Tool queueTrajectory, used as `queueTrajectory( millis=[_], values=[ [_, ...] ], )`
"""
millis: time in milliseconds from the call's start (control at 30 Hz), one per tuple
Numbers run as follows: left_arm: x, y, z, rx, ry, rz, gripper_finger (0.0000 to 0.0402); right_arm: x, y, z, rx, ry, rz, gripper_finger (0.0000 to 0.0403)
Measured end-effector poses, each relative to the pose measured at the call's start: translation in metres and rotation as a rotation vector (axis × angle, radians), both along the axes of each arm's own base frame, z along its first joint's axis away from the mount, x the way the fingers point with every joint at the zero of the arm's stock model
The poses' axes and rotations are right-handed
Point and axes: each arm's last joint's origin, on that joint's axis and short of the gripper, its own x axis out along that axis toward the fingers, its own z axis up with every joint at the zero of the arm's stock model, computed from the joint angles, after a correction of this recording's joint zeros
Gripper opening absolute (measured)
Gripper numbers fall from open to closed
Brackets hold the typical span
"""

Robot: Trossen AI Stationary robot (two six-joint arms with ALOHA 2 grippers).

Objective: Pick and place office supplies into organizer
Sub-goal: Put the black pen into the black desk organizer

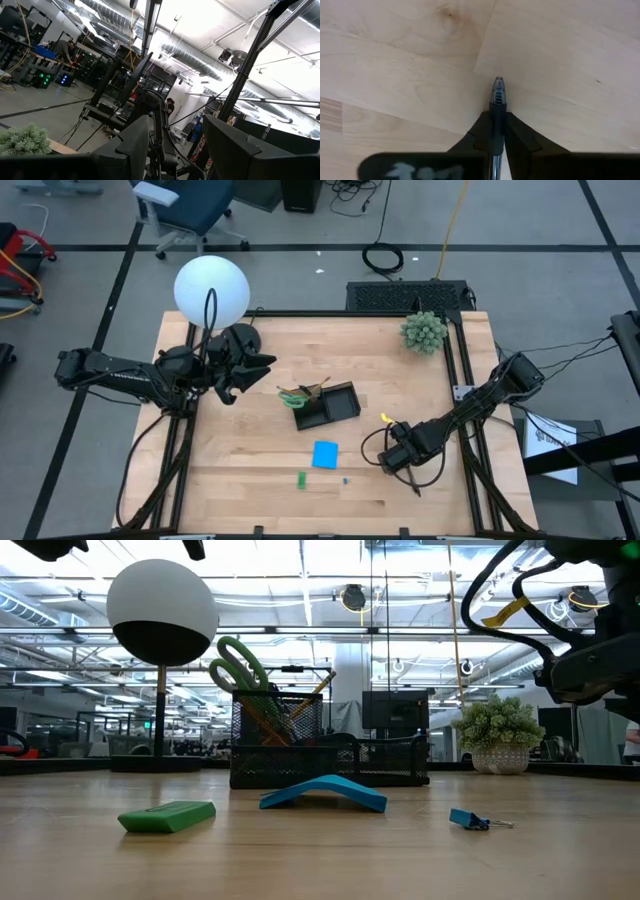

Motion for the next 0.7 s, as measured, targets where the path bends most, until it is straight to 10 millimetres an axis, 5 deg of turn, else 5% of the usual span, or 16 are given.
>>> queueTrajectory(
  millis=[367, 700],
  values=[
    [0.000, 0.000, 0.000, 0.000, 0.000, 0.000, 0.0184, 0.000, 0.000, 0.001, 0.004, -0.005, 0.004, 0.0017],
    [0.000, 0.000, 0.000, 0.000, 0.000, 0.000, 0.0184, -0.006, -0.005, 0.022, 0.026, -0.061, 0.021, 0.0017]
  ],
)
